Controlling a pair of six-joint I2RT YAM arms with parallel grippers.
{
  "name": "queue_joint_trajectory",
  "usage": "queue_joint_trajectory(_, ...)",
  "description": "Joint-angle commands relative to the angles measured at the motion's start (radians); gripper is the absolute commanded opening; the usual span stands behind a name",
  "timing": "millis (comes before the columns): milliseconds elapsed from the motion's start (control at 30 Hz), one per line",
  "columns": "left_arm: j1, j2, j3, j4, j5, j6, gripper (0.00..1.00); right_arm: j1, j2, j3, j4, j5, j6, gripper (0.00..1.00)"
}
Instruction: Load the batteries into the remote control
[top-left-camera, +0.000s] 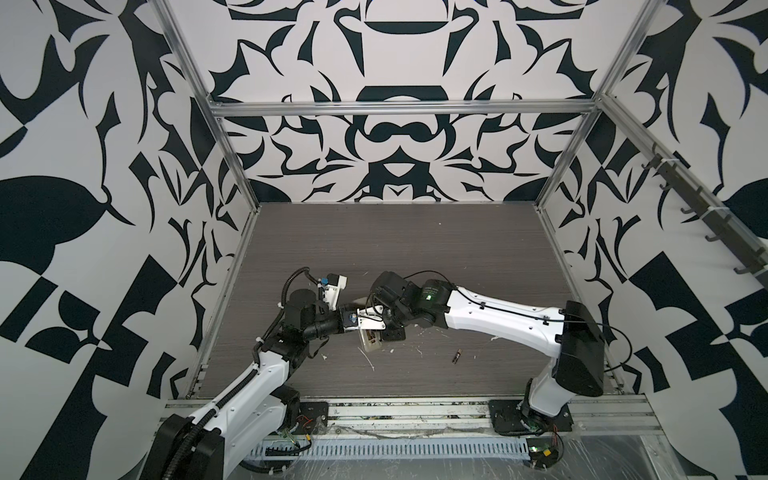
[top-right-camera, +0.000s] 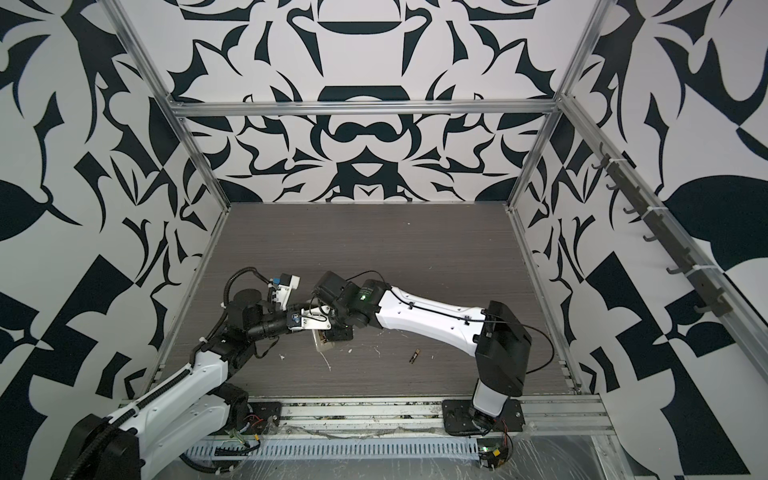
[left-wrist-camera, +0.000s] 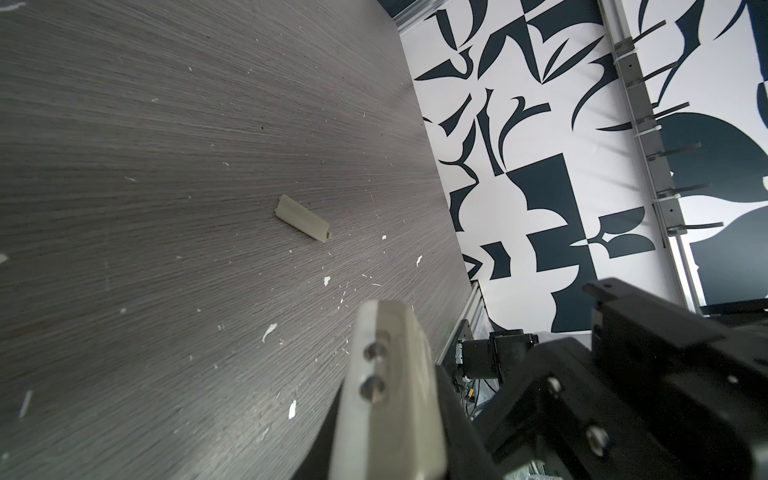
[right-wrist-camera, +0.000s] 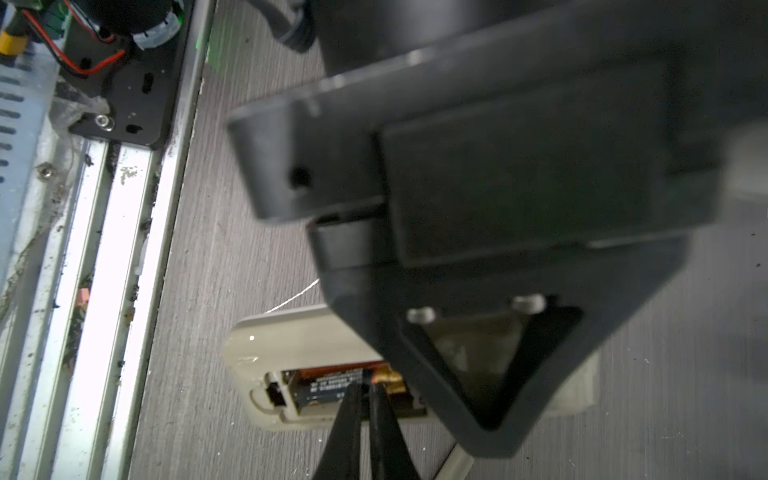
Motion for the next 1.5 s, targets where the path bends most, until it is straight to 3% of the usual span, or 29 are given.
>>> queue_joint_trajectory(0, -0.002, -0.034, 0.019, 0.080, 0.029, -0.007, 0.00, 0.009, 0.016, 0.006, -0.043, -0.003, 0.000, 0.10)
queue_joint_trajectory(233, -0.002, -0.032, 0.014, 0.069, 0.017, -0.003, 0.00, 0.010, -0.026, -0.011, -0.017, 0.024, 0.021, 0.10)
queue_joint_trajectory(533, -0.002, -0.044, 0.009, 0.050, 0.006, 0.008, 0.00, 0.009, -0.152, -0.064, 0.046, 0.108, 0.219, 0.31)
queue_joint_trajectory(633, -0.002, -0.049, 0.009, 0.039, 0.003, 0.021, 0.00, 0.004, -0.216, -0.118, 0.104, 0.144, 0.350, 0.33)
queue_joint_trajectory(767, -0.002, -0.058, 0.008, 0.020, -0.025, 0.038, 0.00, -0.015, -0.267, -0.175, 0.196, 0.189, 0.654, 0.37)
queue_joint_trajectory(867, -0.003, -0.067, 0.007, 0.002, -0.054, 0.052, 0.00, -0.013, -0.252, -0.184, 0.228, 0.161, 0.873, 0.44)
queue_joint_trajectory(967, -0.002, -0.069, 0.009, -0.004, -0.067, 0.062, 0.00, -0.013, -0.225, -0.189, 0.272, 0.098, 0.993, 0.52)
queue_joint_trajectory(1300, -0.002, -0.102, 0.029, -0.061, -0.112, 0.093, 0.00, -0.008, -0.135, -0.174, 0.266, 0.070, 1.047, 0.54)
queue_joint_trajectory(1467, -0.002, -0.105, 0.029, -0.069, -0.113, 0.094, 0.00, -0.008, -0.114, -0.172, 0.276, 0.070, 1.046, 0.50)
